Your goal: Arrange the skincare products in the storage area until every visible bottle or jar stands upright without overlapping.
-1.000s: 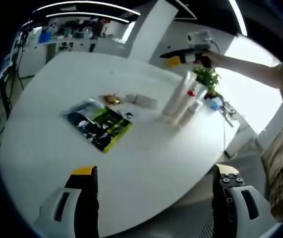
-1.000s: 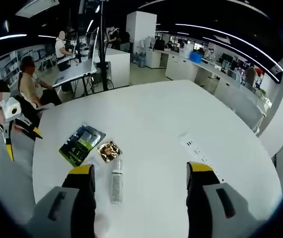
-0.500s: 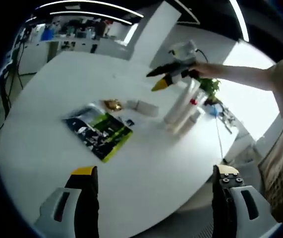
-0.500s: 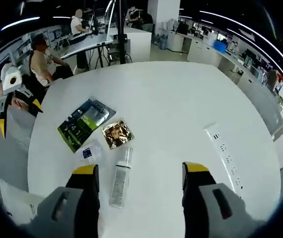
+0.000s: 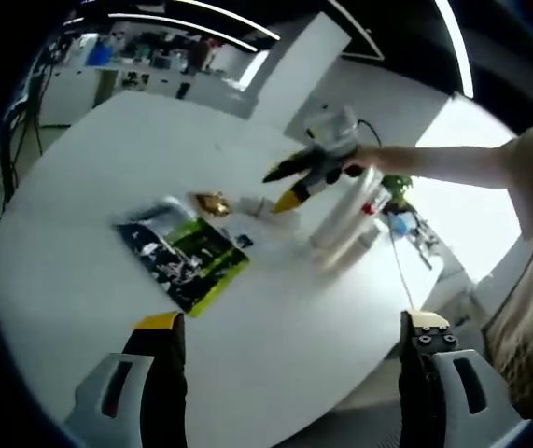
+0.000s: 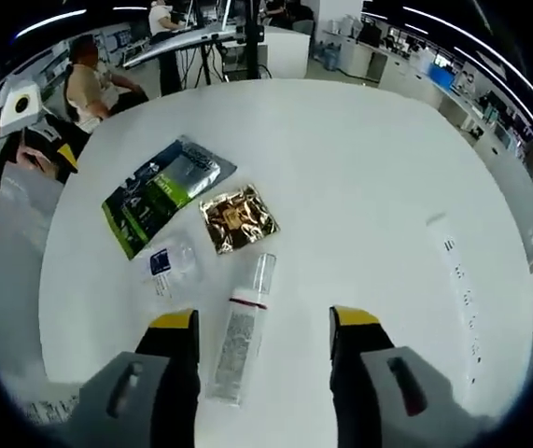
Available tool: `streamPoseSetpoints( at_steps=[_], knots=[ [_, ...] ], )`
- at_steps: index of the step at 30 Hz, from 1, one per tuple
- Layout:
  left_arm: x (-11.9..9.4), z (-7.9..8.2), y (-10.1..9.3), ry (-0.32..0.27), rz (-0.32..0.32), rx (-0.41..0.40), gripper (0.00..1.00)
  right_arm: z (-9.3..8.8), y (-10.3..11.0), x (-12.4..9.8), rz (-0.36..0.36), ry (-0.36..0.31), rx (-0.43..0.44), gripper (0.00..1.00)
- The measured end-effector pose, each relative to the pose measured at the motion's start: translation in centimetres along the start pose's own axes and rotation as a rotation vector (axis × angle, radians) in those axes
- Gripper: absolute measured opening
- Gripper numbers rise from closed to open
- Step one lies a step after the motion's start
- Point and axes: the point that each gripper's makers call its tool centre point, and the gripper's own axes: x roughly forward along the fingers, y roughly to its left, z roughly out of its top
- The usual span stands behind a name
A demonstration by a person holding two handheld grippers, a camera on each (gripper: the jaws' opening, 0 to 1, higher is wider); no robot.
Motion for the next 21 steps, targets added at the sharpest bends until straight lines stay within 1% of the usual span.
streamPoseSetpoints(
  at_steps=[3,5,7,12,14,16,18,19,21],
  knots=[
    [0.0,0.0,0.1,0.0,0.004,-0.002,0.93,-0.5,0.1,0.5,0.005,0.019,-0.01,0.47],
    [0.0,0.1,0.2,-0.005,0.003,-0.007,0.93,-0.6,0.1,0.7,0.002,0.028,-0.021,0.46],
    [0.0,0.3,0.1,-0.014,-0.001,-0.015,0.93,-0.7,0.1,1.0,0.003,0.031,-0.013,0.46],
    [0.2,0.3,-0.1,-0.011,-0.004,-0.011,0.93,-0.9,0.3,1.6,0.018,0.053,-0.018,0.39],
    [0.2,0.4,-0.1,-0.013,-0.005,-0.013,0.93,-1.1,0.4,1.7,0.021,0.069,-0.023,0.37],
    [0.2,0.3,0.0,-0.012,-0.003,-0.015,0.93,-1.6,0.4,1.9,0.019,0.101,-0.028,0.34],
    [0.2,0.2,0.1,-0.011,-0.001,-0.016,0.93,-1.8,0.4,1.9,0.02,0.11,-0.038,0.32],
    [0.1,0.2,0.1,-0.01,0.0,-0.019,0.93,-1.8,0.5,1.9,0.028,0.108,-0.028,0.31],
    [0.1,0.2,0.2,-0.011,0.001,-0.021,0.93,-1.8,0.5,1.9,0.029,0.113,-0.031,0.3]
  ],
)
